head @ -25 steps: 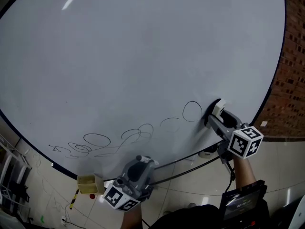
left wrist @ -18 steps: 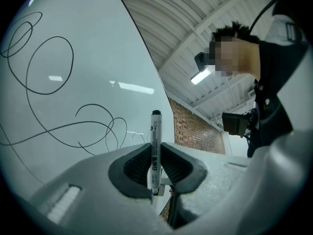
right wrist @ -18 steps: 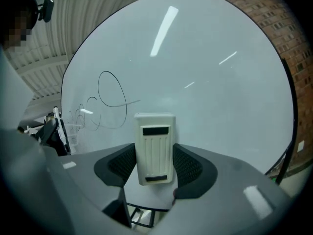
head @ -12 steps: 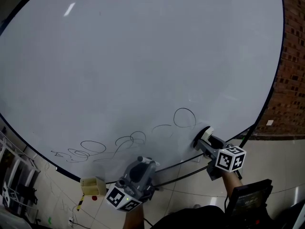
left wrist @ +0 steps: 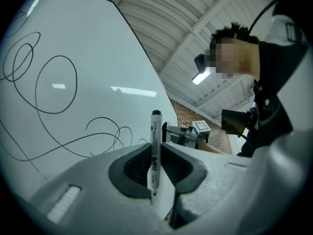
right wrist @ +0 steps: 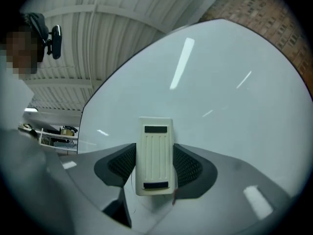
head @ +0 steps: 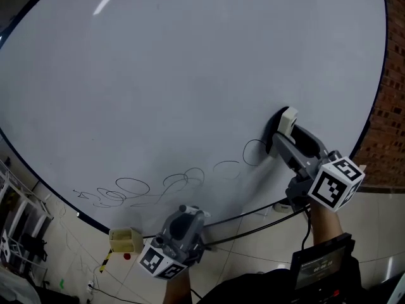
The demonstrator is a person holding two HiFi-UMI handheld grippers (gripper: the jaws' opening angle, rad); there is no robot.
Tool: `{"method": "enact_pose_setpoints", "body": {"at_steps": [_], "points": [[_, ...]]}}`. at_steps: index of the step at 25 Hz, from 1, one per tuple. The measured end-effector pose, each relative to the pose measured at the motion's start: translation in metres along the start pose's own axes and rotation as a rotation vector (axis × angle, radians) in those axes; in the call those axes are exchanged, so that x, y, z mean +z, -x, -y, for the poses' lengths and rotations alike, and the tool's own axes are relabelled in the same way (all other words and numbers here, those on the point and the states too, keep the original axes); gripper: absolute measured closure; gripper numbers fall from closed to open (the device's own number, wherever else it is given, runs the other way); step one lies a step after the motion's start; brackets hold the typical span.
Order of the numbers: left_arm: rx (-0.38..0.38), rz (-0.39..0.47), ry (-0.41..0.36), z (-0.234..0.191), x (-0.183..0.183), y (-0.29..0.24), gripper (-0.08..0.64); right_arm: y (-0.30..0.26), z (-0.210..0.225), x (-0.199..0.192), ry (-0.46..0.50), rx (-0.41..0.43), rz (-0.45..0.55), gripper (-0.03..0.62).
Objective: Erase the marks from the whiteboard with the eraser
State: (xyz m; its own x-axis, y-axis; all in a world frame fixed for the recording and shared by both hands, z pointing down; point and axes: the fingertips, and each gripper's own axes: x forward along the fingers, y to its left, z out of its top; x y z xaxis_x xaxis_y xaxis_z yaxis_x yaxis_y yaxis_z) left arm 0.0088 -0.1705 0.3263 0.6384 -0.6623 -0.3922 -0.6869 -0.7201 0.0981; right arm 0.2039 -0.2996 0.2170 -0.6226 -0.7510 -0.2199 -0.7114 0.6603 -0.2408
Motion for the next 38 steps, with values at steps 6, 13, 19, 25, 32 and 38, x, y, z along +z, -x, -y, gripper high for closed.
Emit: {"method": "enact_pose_setpoints", "body": {"at_steps": [6, 13, 19, 25, 32, 38], "points": [[0.012, 0.040, 0.013, -0.002, 0.008, 0.004, 0.502, -0.006, -0.007, 0.031, 0.082, 0.012, 0.049, 0.351], [0.011, 0.002, 0.007, -0.006, -0.005, 0.003, 0.502, 0.003, -0.003, -0.050, 0.046, -0.013, -0.089, 0.351], [-0.003, -0.015, 0.019, -0.002, -0.010, -0.002, 0.502, 0.021, 0.024, -0.132, -0.080, -0.059, -0.205, 0.353], [-0.008, -0.033, 0.011, 0.001, -0.013, 0.000, 0.502, 0.039, 0.044, -0.196, -0.175, -0.104, -0.304, 0.353], [0.003, -0.005, 0.013, 0.002, -0.002, 0.005, 0.502, 0.033, 0.034, -0.186, -0.223, -0.091, -0.295, 0.354], [0.030, 0.014, -0.002, -0.006, 0.000, 0.021, 0.502, 0.000, -0.013, -0.107, -0.115, 0.018, -0.209, 0.354]]}}
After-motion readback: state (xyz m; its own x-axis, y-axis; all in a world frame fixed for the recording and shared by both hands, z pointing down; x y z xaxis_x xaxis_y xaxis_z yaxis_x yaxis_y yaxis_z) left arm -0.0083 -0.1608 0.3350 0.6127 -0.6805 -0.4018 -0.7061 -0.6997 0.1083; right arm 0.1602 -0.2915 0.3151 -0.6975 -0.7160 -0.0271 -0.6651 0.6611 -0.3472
